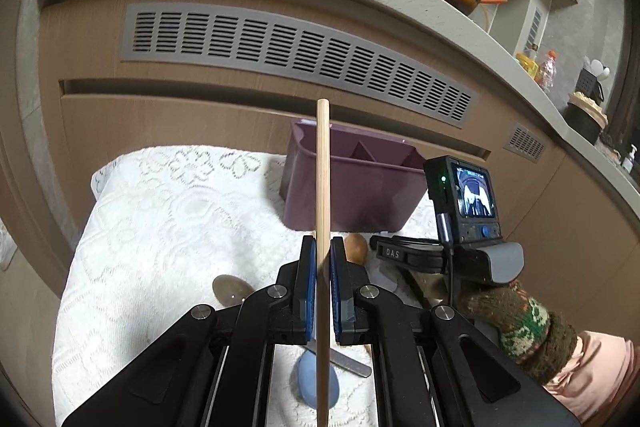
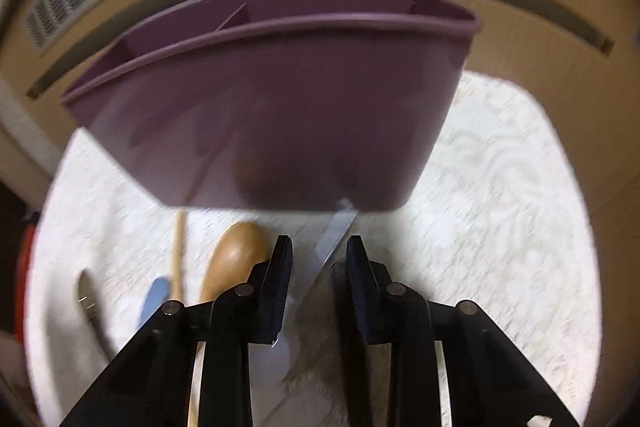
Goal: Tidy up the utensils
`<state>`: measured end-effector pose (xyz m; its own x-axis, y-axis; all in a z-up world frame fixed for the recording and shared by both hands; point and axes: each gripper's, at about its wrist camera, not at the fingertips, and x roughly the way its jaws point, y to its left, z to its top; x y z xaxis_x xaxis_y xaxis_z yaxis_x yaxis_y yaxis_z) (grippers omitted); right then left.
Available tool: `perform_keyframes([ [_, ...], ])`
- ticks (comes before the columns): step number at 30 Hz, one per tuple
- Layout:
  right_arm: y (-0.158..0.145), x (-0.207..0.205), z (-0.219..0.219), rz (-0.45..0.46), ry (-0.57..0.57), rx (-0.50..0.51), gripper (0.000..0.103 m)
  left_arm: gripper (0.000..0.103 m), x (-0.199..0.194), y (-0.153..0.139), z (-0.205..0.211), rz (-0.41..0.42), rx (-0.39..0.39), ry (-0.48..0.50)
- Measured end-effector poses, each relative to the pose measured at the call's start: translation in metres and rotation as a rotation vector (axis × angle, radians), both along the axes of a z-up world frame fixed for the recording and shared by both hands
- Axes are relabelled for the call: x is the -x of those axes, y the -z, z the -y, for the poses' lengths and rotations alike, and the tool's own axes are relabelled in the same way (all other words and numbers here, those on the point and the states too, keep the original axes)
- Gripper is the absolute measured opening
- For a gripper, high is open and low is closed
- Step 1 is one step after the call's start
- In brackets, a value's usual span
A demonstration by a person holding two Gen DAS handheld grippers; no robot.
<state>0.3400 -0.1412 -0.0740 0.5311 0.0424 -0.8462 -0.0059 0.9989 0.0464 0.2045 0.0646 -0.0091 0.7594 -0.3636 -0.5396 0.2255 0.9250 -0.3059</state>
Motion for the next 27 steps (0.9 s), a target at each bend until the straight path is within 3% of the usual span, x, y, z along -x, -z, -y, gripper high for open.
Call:
perform_keyframes([
  [6, 0.001, 0.004, 0.001, -0.029, -0.072, 0.007, 0.012, 0.007, 0.003, 0.002, -0.001, -0.006, 0.01, 0.002],
  [13, -0.024, 0.056, 0.032, -0.01, -0.146, -0.134, 0.011, 0.007, 0.008, -0.002, 0.01, -0.01, 0.007, 0.023],
  [22, -0.042, 0.093, 0.04, -0.014, -0.23, -0.197, 0.011, 0.007, 0.016, -0.008, 0.016, -0.011, -0.004, 0.027],
  [27, -0.059, 0.115, 0.042, 0.094, -0.251, -0.222, 0.011, 0.007, 0.016, -0.013, 0.019, -0.003, -0.003, 0.024],
])
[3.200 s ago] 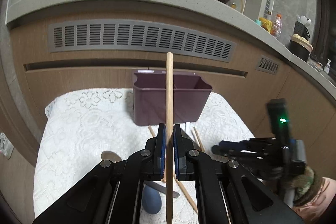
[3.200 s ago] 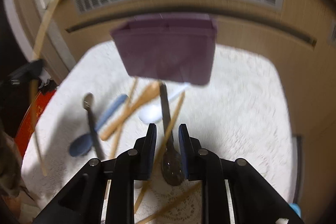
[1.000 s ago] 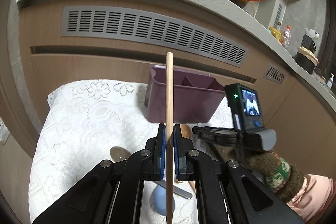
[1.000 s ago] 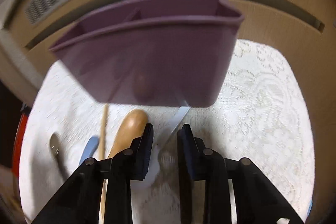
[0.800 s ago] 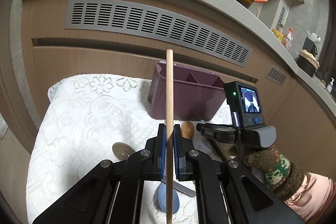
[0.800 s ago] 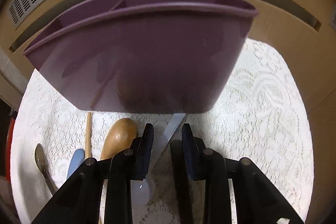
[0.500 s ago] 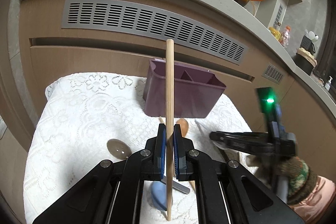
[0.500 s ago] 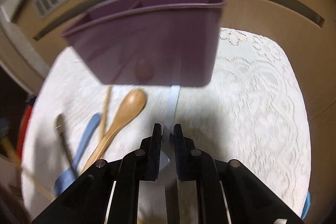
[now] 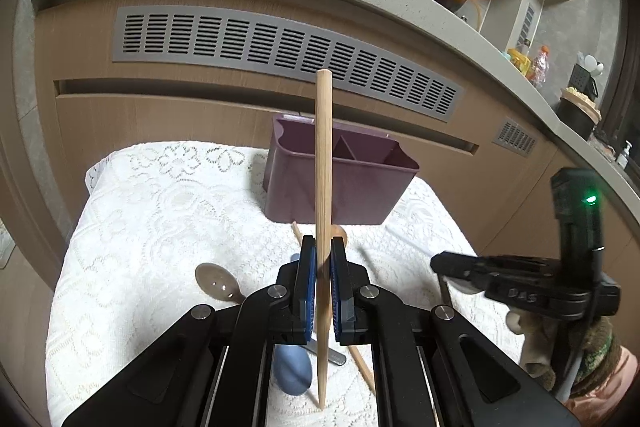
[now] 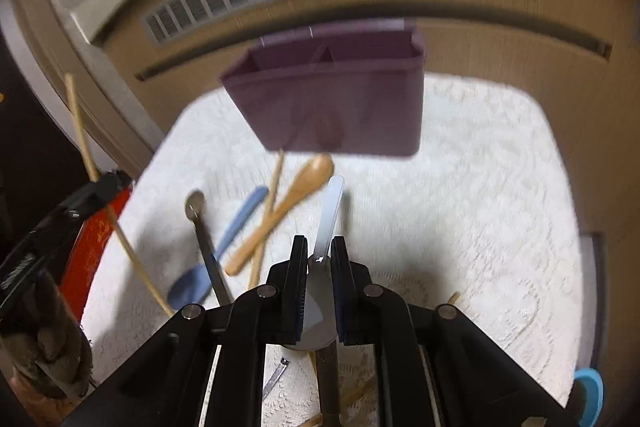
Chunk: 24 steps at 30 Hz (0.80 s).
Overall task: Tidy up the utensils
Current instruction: 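Grasp the white plastic spoon handle with the right tool and lift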
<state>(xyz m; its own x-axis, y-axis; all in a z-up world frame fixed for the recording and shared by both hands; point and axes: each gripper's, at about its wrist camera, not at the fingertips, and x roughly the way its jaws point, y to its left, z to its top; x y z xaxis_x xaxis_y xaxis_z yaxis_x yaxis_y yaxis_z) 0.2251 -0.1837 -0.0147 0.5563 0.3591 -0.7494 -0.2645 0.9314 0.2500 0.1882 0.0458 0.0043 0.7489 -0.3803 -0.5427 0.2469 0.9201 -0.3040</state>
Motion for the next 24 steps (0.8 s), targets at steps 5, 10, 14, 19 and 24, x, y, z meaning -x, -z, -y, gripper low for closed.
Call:
perform_keyframes([
  [5, -0.034, 0.017, 0.004, 0.109, -0.022, -0.08, 0.011, 0.007, 0.007, -0.014, 0.006, 0.035, -0.014, 0.01],
  [10, -0.071, 0.032, 0.009, 0.226, -0.031, -0.136, 0.011, 0.007, 0.013, -0.035, 0.011, 0.084, -0.023, 0.018],
  [14, -0.088, 0.042, 0.013, 0.271, -0.034, -0.166, 0.011, 0.007, 0.018, -0.049, 0.015, 0.115, -0.028, 0.025],
  [19, -0.105, 0.053, 0.019, 0.321, -0.041, -0.184, 0.011, 0.007, 0.025, -0.063, 0.021, 0.143, -0.026, 0.039],
  [24, -0.125, 0.07, 0.018, 0.376, -0.069, -0.164, 0.011, 0.007, 0.03, -0.073, 0.027, 0.164, -0.032, 0.052],
])
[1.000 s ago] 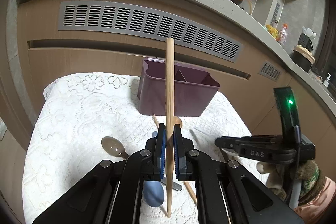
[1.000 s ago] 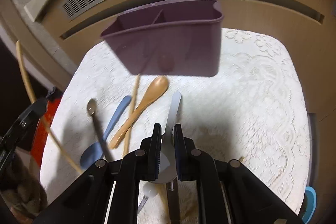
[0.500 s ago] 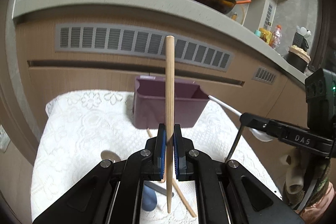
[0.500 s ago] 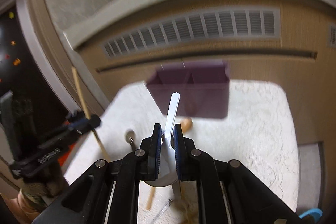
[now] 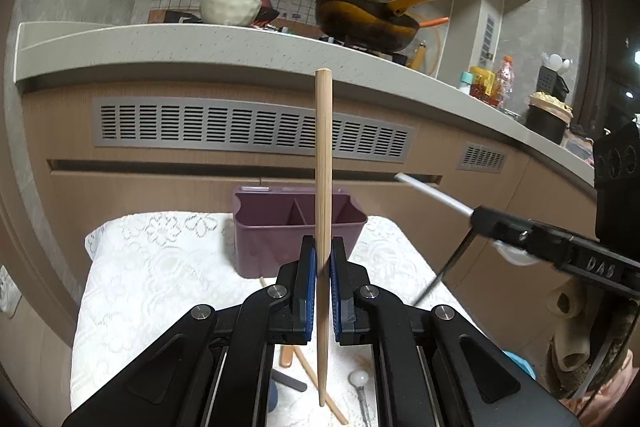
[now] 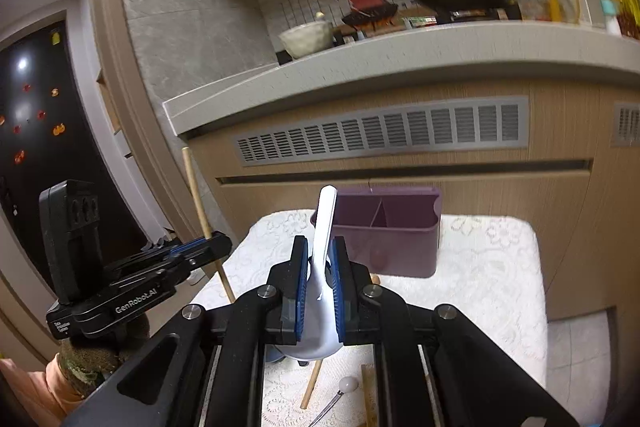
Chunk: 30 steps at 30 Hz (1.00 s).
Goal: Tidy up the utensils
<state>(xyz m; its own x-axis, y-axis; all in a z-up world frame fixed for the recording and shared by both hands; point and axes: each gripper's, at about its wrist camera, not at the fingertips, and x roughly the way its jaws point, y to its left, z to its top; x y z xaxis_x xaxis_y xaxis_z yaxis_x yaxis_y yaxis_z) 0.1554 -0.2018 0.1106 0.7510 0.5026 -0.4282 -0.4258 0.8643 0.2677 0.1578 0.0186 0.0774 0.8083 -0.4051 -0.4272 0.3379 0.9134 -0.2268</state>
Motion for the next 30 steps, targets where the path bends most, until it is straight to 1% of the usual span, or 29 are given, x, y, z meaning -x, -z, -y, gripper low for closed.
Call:
perform_keyframes([
  [3, 0.004, -0.002, -0.006, -0.02, 0.007, 0.062, 0.011, 0.007, 0.003, -0.001, 0.003, 0.001, -0.003, 0.006],
  [5, 0.012, -0.006, -0.007, -0.059, 0.002, 0.069, 0.011, 0.007, 0.004, 0.0, 0.004, -0.002, -0.006, 0.009],
  [8, 0.023, -0.008, -0.004, -0.082, 0.005, 0.066, 0.011, 0.007, 0.005, 0.001, 0.005, -0.008, -0.011, 0.008],
  [14, 0.021, -0.01, -0.002, -0.072, 0.026, 0.09, 0.011, 0.007, 0.006, 0.001, 0.003, 0.005, -0.003, 0.009],
  [15, 0.024, -0.014, -0.002, -0.079, 0.032, 0.101, 0.012, 0.007, 0.005, 0.001, 0.002, 0.005, -0.003, 0.01],
  [16, 0.028, -0.021, -0.004, -0.098, 0.018, 0.118, 0.018, 0.007, 0.005, 0.002, 0.002, 0.003, -0.002, 0.01],
  [17, 0.036, -0.031, -0.007, -0.125, 0.001, 0.143, 0.032, 0.007, 0.004, 0.003, 0.001, 0.0, -0.001, 0.009],
  [19, 0.055, -0.05, -0.016, -0.164, -0.005, 0.209, 0.042, 0.007, 0.001, 0.005, -0.002, -0.009, 0.002, 0.006],
  [21, 0.086, -0.079, -0.033, -0.228, -0.049, 0.312, 0.043, 0.007, -0.004, 0.009, -0.006, -0.021, 0.0, 0.003],
  [23, 0.115, -0.106, -0.044, -0.291, -0.088, 0.378, 0.042, 0.007, -0.01, 0.013, -0.011, -0.035, -0.004, -0.004],
  [25, 0.14, -0.131, -0.051, -0.343, -0.098, 0.419, 0.04, 0.007, -0.017, 0.019, -0.016, -0.051, -0.004, -0.013],
  [27, 0.156, -0.151, -0.056, -0.37, -0.097, 0.444, 0.04, 0.007, -0.025, 0.025, -0.021, -0.069, 0.002, -0.021],
  [30, 0.171, -0.17, -0.068, -0.365, -0.097, 0.485, 0.037, 0.007, -0.035, 0.033, -0.026, -0.09, 0.008, -0.028],
])
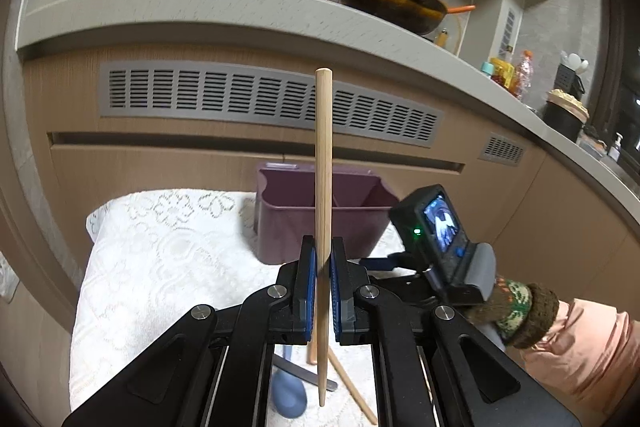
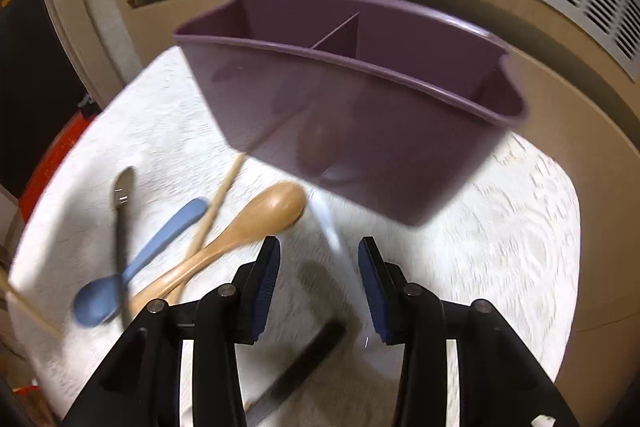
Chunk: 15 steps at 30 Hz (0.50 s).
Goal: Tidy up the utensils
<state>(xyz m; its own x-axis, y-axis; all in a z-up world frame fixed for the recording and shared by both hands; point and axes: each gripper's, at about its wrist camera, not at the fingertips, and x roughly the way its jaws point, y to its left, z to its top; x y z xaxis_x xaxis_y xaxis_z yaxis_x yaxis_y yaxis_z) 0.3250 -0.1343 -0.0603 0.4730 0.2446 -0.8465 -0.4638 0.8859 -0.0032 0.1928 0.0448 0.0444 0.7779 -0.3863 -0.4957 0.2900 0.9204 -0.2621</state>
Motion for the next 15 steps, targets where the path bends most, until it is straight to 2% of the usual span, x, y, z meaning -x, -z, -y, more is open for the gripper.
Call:
perform_keyframes([
  [4, 0.015, -0.015, -0.013, -0.023, -0.022, 0.025, 0.032, 0.007, -0.008, 0.008, -0.002, -0.022, 0.007, -0.004],
  [6, 0.017, -0.019, -0.012, -0.03, -0.015, 0.004, 0.019, 0.007, -0.01, 0.011, -0.002, -0.03, 0.008, -0.005],
  [7, 0.016, -0.018, -0.011, -0.04, -0.014, 0.005, 0.007, 0.007, -0.01, 0.013, -0.002, -0.033, 0.006, -0.005],
  [11, 0.002, -0.002, -0.001, -0.033, -0.003, -0.041, 0.003, 0.007, -0.01, 0.016, 0.0, -0.041, 0.002, -0.004],
  [15, -0.039, 0.034, 0.027, 0.018, 0.036, -0.175, 0.003, 0.007, -0.008, 0.017, 0.004, -0.048, 0.01, 0.0],
])
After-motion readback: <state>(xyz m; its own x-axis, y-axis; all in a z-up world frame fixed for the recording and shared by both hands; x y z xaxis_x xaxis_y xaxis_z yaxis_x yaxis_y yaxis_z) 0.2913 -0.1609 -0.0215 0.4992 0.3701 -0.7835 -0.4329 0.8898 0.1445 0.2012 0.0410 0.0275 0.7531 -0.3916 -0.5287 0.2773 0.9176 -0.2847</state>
